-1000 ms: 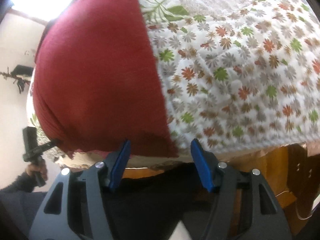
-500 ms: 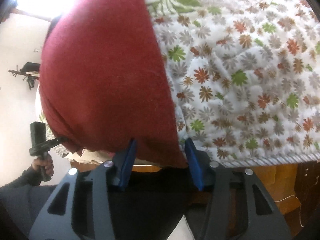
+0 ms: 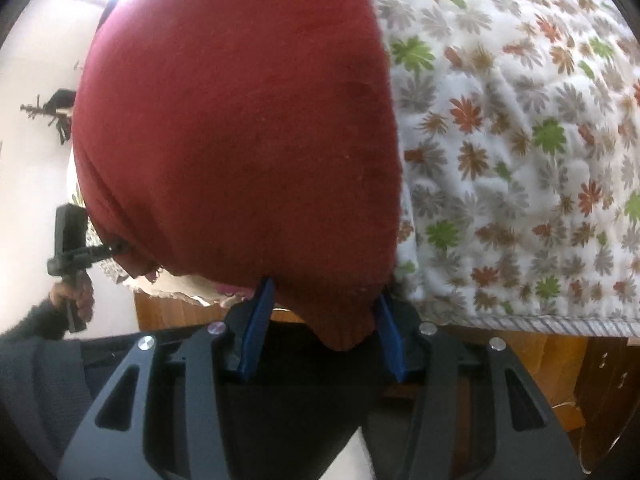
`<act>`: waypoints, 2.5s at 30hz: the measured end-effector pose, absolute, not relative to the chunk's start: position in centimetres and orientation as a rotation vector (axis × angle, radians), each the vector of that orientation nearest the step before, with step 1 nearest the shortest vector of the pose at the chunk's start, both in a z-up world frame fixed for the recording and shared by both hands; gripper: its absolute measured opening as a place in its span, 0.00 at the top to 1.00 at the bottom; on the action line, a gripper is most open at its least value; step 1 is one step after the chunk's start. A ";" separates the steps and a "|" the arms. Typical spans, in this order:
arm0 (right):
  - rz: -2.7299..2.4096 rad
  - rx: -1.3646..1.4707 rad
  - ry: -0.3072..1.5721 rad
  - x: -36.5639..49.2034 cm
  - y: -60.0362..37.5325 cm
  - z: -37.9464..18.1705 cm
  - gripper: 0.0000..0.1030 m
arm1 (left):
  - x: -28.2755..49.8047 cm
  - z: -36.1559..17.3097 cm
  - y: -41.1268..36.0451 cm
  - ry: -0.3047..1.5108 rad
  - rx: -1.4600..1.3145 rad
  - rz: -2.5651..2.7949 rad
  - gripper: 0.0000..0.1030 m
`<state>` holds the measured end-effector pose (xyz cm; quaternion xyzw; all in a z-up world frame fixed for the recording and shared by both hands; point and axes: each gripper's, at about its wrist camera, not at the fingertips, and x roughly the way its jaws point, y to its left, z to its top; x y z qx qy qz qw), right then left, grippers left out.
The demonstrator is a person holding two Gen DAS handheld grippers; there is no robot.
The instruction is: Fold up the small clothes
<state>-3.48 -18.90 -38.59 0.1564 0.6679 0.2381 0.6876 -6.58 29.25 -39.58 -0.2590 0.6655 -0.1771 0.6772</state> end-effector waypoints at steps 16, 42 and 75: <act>0.606 0.597 1.490 -5.1 -20.6 -35.6 0.94 | -8.4 -36.4 33.0 1.435 -0.824 -0.460 0.94; 0.580 1.039 1.341 17.3 -24.5 -27.9 0.63 | 6.7 -33.0 36.4 0.950 -1.754 -0.265 0.76; 0.574 0.114 1.238 18.4 -17.3 -22.7 0.31 | 11.7 -23.9 34.5 1.217 -0.434 -0.320 0.43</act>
